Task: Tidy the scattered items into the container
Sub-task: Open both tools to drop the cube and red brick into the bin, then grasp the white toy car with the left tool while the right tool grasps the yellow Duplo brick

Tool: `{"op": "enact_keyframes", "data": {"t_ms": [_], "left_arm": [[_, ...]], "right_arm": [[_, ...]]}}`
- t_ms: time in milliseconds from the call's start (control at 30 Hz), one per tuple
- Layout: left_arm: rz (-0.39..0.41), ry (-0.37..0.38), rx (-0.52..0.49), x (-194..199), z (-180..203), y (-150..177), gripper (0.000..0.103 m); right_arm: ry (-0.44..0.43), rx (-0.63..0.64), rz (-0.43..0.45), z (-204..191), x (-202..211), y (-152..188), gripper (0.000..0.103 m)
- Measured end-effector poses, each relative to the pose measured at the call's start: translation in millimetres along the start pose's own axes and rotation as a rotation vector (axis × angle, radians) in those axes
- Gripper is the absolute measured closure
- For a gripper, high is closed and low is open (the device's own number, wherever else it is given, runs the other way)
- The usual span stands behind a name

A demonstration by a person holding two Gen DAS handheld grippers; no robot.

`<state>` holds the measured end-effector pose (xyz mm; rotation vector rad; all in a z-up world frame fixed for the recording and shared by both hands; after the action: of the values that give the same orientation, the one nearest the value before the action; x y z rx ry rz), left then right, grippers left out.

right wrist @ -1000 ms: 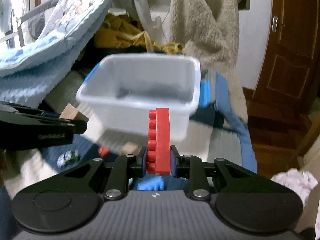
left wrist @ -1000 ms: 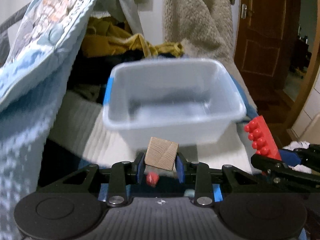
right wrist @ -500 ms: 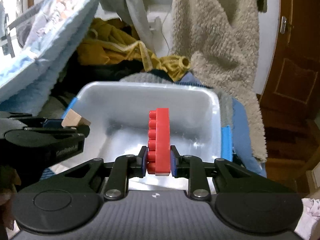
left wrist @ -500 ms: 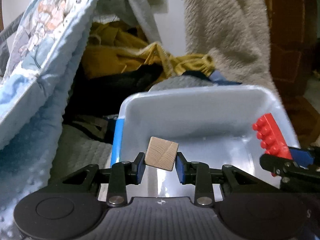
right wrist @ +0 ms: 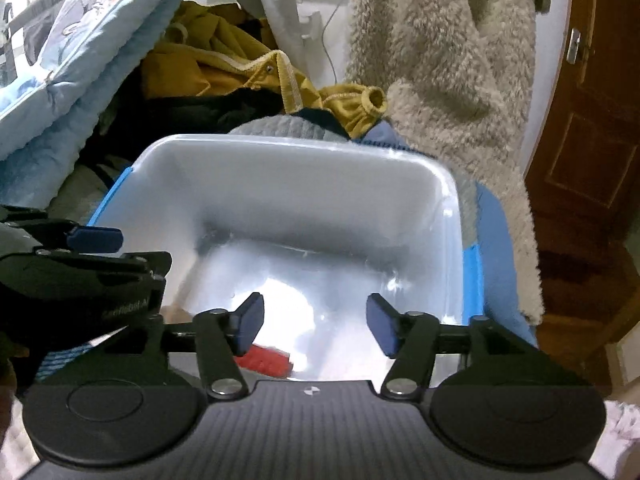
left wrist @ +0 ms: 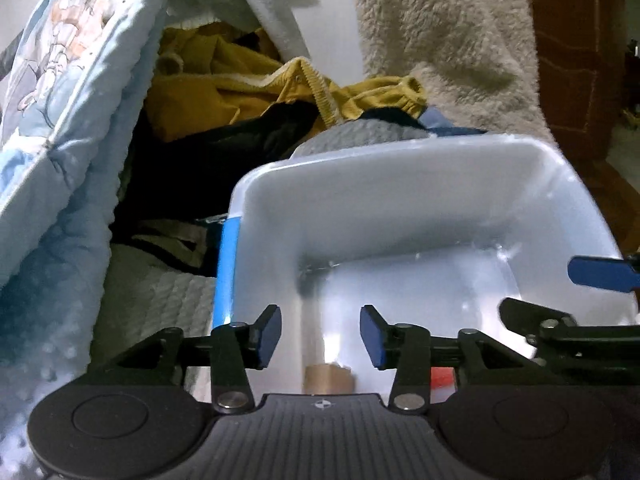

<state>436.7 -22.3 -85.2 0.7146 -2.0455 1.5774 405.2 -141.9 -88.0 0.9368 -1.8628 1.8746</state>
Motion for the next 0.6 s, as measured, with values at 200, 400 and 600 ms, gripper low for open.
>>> {"op": "enact_keyframes", "data": {"t_ms": [200,400,600], "left_arm": [[-0.008,-0.042,0.046,53,-25,11,0.043],[0.030,-0.051,0.062,119,-45,50,0.038],[-0.055,-0.027,0.059,156,-37,135,0.037]], "right_arm": [[-0.011,0.034,0.054,-9,40,-2,0.017],[0.062,0.194,0.112,-32,95,25,0.001],[0.023,0.333,0.080,-60,124,91,0.001]]}}
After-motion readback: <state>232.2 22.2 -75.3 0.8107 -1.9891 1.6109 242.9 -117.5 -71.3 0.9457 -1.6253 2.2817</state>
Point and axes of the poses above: each gripper's, at about its wrist camera, not at the fingertips, and x roughly against the way its jaws point, z to its right, y to its underside, the point moved 9 cm from there along -x, roughly the way its jaws point, and after that the axes turned 11 degrees about -y, right-handed, at the moved point
